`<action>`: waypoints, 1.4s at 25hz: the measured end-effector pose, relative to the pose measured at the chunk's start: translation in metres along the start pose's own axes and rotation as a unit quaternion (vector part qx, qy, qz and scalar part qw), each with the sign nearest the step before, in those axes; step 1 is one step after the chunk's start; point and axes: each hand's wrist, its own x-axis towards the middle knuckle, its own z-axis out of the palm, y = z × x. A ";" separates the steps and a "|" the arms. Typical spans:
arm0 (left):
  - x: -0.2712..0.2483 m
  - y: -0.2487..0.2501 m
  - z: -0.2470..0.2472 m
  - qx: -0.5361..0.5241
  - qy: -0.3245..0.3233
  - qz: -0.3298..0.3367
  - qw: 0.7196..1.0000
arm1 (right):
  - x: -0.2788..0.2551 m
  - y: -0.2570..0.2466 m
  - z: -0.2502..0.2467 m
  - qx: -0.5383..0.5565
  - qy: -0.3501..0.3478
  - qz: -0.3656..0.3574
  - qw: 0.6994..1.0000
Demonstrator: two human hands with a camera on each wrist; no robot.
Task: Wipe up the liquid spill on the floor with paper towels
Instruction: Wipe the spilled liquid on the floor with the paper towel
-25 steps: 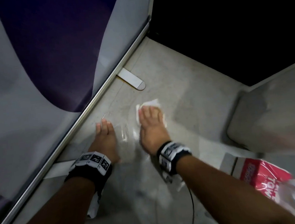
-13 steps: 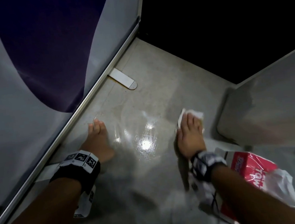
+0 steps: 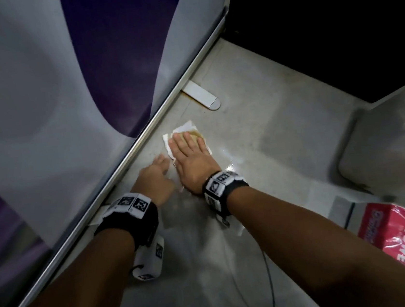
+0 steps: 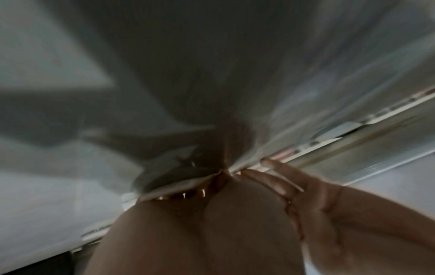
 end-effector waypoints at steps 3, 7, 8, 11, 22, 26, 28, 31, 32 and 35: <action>-0.023 -0.010 -0.004 -0.084 0.148 -0.007 0.985 | -0.052 -0.013 0.023 0.019 0.005 -0.058 0.998; -0.041 -0.005 -0.011 -0.148 0.175 -0.012 0.973 | -0.151 -0.036 0.068 0.006 -0.004 -0.202 0.979; -0.041 -0.004 -0.012 -0.153 0.166 -0.008 0.974 | -0.176 -0.026 0.068 0.007 -0.022 -0.237 0.971; -0.039 0.003 -0.017 -0.152 0.140 -0.008 0.978 | -0.226 0.021 0.057 0.006 -0.030 -0.270 0.962; -0.021 -0.008 -0.019 -0.100 0.131 0.023 0.986 | -0.031 0.055 -0.003 0.002 0.091 0.179 0.980; -0.016 0.000 -0.016 -0.079 0.145 0.018 0.986 | -0.098 -0.039 0.059 -0.015 0.066 -0.096 0.993; -0.017 0.004 -0.016 -0.082 0.138 0.023 0.987 | -0.164 -0.047 0.081 -0.021 0.017 -0.193 0.981; -0.015 0.000 -0.010 -0.058 0.117 0.059 0.990 | -0.251 -0.004 0.081 -0.004 -0.007 -0.146 0.989; -0.013 0.000 -0.007 -0.052 0.110 0.064 0.991 | -0.269 0.016 0.077 0.006 0.004 -0.098 0.995; -0.009 0.005 0.001 -0.028 0.093 0.069 0.993 | -0.271 0.069 0.055 -0.010 0.006 0.068 0.998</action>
